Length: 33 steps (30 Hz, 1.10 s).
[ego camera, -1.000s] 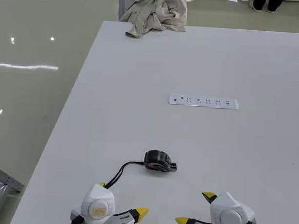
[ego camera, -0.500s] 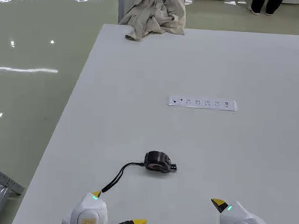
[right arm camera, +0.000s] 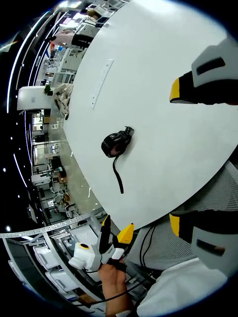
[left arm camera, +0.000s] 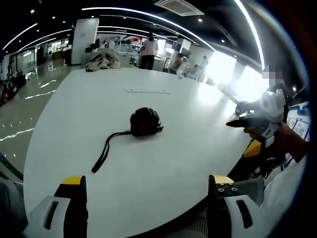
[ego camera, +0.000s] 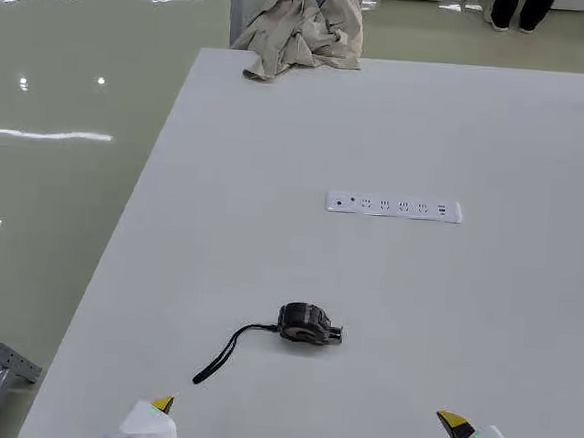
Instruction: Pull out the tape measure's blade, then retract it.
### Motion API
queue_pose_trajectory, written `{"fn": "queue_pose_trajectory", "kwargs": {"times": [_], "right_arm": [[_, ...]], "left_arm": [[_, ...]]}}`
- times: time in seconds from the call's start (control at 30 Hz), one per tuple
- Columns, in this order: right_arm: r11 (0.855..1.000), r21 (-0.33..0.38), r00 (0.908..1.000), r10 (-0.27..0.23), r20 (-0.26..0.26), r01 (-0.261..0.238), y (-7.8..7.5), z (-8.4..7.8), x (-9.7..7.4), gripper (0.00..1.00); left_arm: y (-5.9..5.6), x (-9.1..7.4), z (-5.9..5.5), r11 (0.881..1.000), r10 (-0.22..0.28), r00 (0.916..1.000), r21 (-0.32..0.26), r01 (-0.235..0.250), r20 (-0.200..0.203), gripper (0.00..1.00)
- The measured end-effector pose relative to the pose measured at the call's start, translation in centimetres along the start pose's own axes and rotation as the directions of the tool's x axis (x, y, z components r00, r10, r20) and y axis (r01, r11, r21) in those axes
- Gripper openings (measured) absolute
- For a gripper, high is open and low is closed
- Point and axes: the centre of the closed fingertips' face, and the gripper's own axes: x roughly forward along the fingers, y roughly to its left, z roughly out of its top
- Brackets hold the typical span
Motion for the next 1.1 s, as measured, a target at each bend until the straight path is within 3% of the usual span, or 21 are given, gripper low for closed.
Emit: {"fn": "queue_pose_trajectory", "kwargs": {"times": [0.23, 0.47, 0.73, 1.1], "right_arm": [[1.000, 0.001, 1.0000, 0.002, -0.006, -0.002, -0.1, 0.5, -0.6, 0.93], [1.000, -0.016, 0.9998, -0.001, -0.021, 0.001, -0.2, 0.6, -1.0, 0.94], [0.999, -0.014, 0.9992, -0.030, -0.027, 0.030, -0.8, 0.8, -1.6, 0.99], [0.999, 0.006, 0.9986, -0.037, -0.039, 0.037, -1.2, 0.3, -1.8, 1.00]], "left_arm": [[0.5, -0.6, -0.5, 0.999, 0.002, 1.0000, -0.034, -0.003, -0.009, 1.00], [0.6, -1.0, -0.3, 0.999, 0.002, 1.0000, -0.045, -0.003, -0.006, 1.00], [0.1, -1.3, 0.1, 0.998, -0.011, 0.9999, -0.054, 0.010, -0.013, 1.00], [-0.6, -1.7, -0.1, 0.998, -0.030, 0.9993, -0.057, 0.028, -0.024, 1.00]]}}
